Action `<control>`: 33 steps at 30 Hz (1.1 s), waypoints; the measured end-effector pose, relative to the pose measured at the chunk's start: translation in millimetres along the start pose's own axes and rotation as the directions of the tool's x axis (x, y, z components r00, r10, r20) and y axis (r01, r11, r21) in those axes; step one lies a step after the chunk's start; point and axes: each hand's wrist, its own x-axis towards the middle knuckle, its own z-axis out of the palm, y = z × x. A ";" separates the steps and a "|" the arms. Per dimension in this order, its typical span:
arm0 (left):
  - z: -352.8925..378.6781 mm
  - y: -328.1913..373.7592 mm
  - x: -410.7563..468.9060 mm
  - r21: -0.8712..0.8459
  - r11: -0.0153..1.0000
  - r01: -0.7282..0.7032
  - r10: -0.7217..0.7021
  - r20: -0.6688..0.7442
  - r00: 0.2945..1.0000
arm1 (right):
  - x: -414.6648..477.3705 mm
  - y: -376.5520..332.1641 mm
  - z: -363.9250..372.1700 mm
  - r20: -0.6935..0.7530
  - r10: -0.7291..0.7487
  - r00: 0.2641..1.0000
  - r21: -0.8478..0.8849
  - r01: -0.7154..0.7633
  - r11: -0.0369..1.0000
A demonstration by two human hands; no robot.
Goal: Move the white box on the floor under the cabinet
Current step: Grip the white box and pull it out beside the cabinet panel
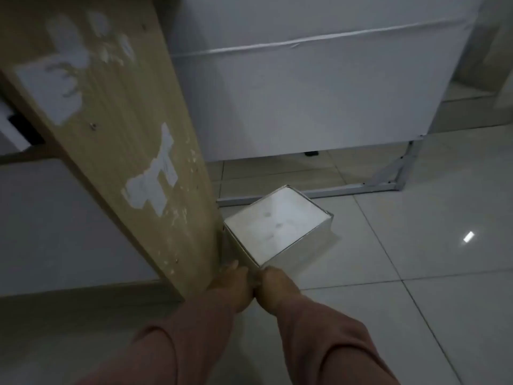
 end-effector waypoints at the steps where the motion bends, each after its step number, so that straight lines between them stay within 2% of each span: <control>1: 0.9 -1.2 5.0 0.011 1.000 0.001 -0.001 0.006 1.000 | 4.9 -0.1 4.7 0.008 -0.005 1.000 -0.002 0.005 1.000; 5: 5.5 -10.4 20.7 -0.127 0.987 0.101 -0.104 -0.025 0.994 | 31.5 3.4 24.1 -0.003 -0.002 1.000 0.026 0.002 1.000; 9: 13.3 -23.1 27.5 -0.165 0.976 0.145 -0.154 -0.042 0.987 | 52.0 3.1 36.5 -0.008 -0.053 0.999 0.005 0.053 0.999; 15: 20.3 -33.2 37.9 -0.149 0.978 0.143 -0.150 -0.034 0.988 | 70.8 4.8 49.5 -0.031 -0.059 0.998 -0.073 0.056 0.996; 24: 26.0 -39.1 38.6 -0.196 0.964 0.179 -0.191 -0.040 0.981 | 81.6 4.8 58.3 -0.157 -0.156 0.975 -0.230 0.118 0.966; 28: 24.7 -41.1 39.8 -0.191 0.964 0.185 -0.195 -0.032 0.980 | 81.5 6.8 54.4 -0.260 -0.156 0.953 -0.307 0.072 0.949; 31: 24.4 -39.1 41.9 -0.174 0.967 0.185 -0.190 -0.015 0.982 | 82.3 14.1 58.5 -0.179 -0.148 0.973 -0.298 0.090 0.950; 33: 24.2 -36.8 44.3 -0.174 0.966 0.190 -0.196 -0.020 0.980 | 81.6 16.8 57.8 -0.174 -0.156 0.972 -0.283 0.103 0.954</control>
